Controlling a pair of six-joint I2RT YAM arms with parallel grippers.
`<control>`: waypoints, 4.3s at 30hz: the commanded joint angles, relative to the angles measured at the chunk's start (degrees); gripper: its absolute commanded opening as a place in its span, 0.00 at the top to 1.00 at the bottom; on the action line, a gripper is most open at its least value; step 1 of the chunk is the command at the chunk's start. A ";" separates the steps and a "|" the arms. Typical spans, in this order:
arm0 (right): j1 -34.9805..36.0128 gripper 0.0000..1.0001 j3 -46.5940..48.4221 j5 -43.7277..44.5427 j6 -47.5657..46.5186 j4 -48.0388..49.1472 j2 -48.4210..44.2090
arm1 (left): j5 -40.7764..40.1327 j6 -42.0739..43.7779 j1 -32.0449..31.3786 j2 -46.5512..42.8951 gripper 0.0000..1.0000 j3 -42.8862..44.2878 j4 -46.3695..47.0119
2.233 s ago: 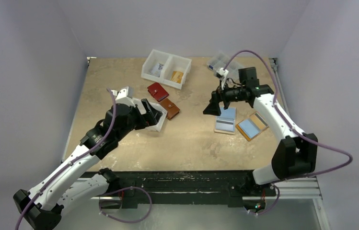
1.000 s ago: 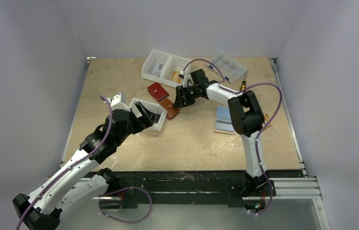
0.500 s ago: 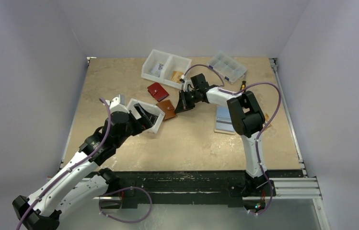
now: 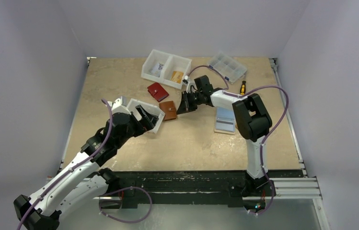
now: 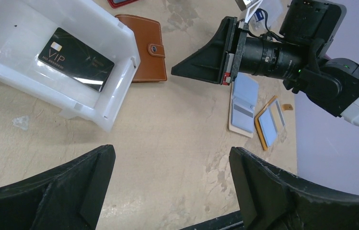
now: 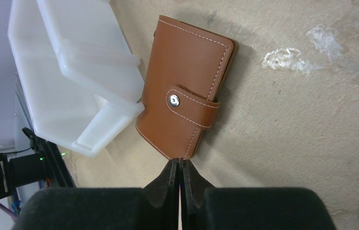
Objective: Take the credit cards out of the card holder
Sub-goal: Move the card holder to the center of the board, then open the card holder at the center of the board.
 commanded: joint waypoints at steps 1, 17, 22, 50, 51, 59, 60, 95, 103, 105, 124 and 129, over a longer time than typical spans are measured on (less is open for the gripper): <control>-0.37 0.82 -2.16 0.89 2.49 3.49 -2.70 | 0.75 -0.12 -0.07 0.40 0.03 0.14 3.83; 0.35 0.52 -0.07 -2.56 11.94 6.73 3.76 | 1.08 1.08 -0.02 3.39 0.03 0.98 5.38; 1.46 0.53 0.93 -3.30 16.02 8.14 5.88 | 1.10 1.09 -0.03 3.89 0.03 1.80 4.80; -6.77 1.00 -5.25 1.19 -42.63 -37.40 -8.66 | 15.38 1.44 -4.45 9.71 0.07 -7.50 20.47; -6.73 1.00 -6.13 2.23 -44.02 -38.15 -9.53 | 14.86 1.21 -5.54 10.51 0.07 -8.09 21.30; -5.17 1.00 -12.75 2.94 -53.03 -42.62 -14.02 | 8.23 -2.20 -14.26 16.32 0.06 -12.00 29.82; -4.10 1.00 -13.21 3.12 -53.12 -42.37 -14.47 | 7.85 -2.60 -14.70 17.06 0.06 -12.55 31.29; -0.36 0.19 -23.76 -8.65 -101.95 -36.76 -35.51 | -3.14 14.48 -22.56 25.32 0.12 -19.31 49.95; -0.18 0.25 -25.98 -6.12 -96.58 -30.90 -36.41 | 6.54 16.84 -18.77 35.73 0.24 -15.52 55.75; 0.08 0.25 -26.17 -6.40 -96.55 -30.58 -36.21 | 8.65 17.02 -17.59 37.86 0.27 -14.70 57.00; 2.95 0.32 -26.68 -3.26 -94.35 -25.75 -31.07 | 19.11 17.46 -11.67 53.68 0.47 -6.20 57.87; 3.80 0.34 -28.44 -1.32 -94.26 -24.19 -31.24 | 17.37 18.82 -11.44 51.68 0.45 -6.10 57.02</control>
